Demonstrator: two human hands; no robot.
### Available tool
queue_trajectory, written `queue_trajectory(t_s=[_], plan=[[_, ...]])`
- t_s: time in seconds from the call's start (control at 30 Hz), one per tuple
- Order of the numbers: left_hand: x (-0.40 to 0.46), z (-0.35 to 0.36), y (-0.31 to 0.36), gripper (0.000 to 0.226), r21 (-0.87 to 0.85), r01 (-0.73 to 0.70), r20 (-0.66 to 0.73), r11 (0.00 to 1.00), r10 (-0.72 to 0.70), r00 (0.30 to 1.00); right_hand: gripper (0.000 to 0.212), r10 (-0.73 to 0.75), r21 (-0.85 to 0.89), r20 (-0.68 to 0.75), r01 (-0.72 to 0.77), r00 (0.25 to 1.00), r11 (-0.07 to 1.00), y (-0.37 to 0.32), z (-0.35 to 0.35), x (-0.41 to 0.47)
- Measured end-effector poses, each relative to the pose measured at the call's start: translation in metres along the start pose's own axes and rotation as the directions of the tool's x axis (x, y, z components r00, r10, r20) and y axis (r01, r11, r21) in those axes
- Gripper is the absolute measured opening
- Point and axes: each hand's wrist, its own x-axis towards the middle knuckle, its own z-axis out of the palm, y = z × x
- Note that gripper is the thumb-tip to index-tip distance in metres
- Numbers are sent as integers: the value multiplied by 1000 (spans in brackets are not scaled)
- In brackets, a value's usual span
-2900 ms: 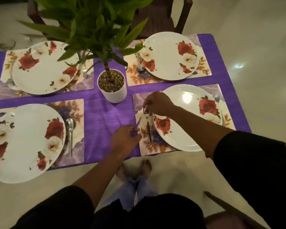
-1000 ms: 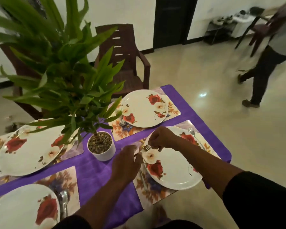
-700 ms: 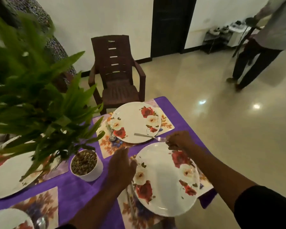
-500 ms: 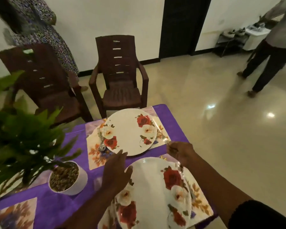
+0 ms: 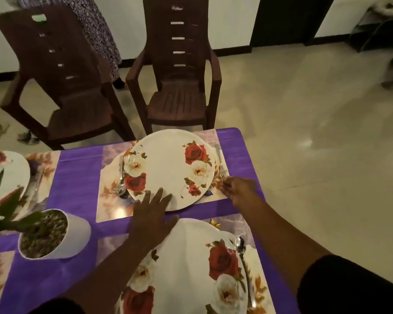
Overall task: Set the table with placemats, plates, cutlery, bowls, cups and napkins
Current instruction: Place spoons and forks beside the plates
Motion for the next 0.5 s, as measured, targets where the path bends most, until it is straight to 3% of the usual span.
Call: queue_trajectory(t_s=[0.2,0.4,0.5], plan=[[7,9,6,66,15,-11,-86,1000,12,996,9,-72,-141,-101,57,992,988,0,5,28],[1,12,8,53,-44,26,-130,999,-31,991,16,-165,-233,-60,147,984,961,7,0,31],[-1,8,3,58,-93,70,-207,993,-88,974,19,-305,-413,-45,261,951,873,10,-6,25]])
